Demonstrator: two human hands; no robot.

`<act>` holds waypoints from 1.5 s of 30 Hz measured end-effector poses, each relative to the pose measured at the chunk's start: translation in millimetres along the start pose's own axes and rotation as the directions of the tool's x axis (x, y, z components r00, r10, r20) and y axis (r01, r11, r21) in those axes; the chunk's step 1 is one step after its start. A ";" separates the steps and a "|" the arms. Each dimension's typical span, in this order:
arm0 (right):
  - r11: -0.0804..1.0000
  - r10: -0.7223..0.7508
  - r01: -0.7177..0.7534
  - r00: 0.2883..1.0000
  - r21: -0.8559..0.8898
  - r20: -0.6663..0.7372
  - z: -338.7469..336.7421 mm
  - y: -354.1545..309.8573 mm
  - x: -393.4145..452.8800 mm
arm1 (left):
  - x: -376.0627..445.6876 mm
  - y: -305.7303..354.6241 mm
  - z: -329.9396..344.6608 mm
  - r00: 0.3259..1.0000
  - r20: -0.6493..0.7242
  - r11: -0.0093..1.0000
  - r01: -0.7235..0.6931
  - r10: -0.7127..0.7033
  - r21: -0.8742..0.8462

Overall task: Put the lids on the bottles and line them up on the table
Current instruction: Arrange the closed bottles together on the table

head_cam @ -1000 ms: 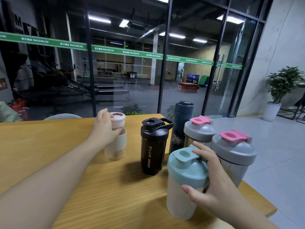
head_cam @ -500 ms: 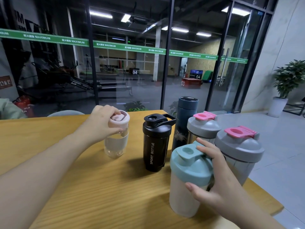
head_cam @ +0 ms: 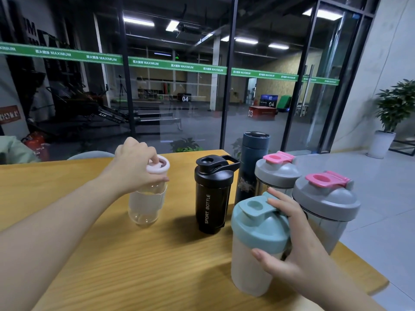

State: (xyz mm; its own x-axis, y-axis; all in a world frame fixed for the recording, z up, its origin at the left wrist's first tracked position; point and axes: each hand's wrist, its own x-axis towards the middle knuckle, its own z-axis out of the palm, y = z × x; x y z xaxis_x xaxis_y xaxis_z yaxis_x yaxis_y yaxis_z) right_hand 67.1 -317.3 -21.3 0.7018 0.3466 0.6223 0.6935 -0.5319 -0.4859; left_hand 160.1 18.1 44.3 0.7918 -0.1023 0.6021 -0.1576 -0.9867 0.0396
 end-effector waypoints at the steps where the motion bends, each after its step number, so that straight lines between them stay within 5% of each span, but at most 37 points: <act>1: 1.000 -0.002 0.002 1.000 0.001 -0.002 -0.1 0.0 0.0 | -1.7 0.8 2.5 1.000 -0.027 1.000 -0.009 0.009 -0.013; 15: 1.000 -0.005 0.005 1.000 -0.010 0.010 -0.1 1.6 1.8 | -18.4 8.2 -2.3 0.987 0.158 0.955 0.071 -0.025 -0.288; 24: 0.998 0.014 -0.013 1.000 -0.068 0.006 -2.2 -2.6 0.3 | -43.3 25.3 -9.6 0.994 -0.038 0.844 0.066 -0.102 -0.531; 45: 0.940 -0.085 0.056 0.994 -0.337 -0.072 -6.1 -2.1 -10.8 | -58.4 120.1 -7.3 0.999 -0.026 0.660 -0.042 0.034 -0.750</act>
State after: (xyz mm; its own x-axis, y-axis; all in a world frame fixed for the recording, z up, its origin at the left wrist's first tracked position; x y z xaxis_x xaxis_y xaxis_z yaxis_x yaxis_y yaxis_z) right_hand 57.1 -324.6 -23.3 0.6266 0.3337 0.7042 0.6363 -0.7409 -0.2150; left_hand 90.6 -93.4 19.7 0.7705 -0.1329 0.6234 -0.5799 -0.5522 0.5990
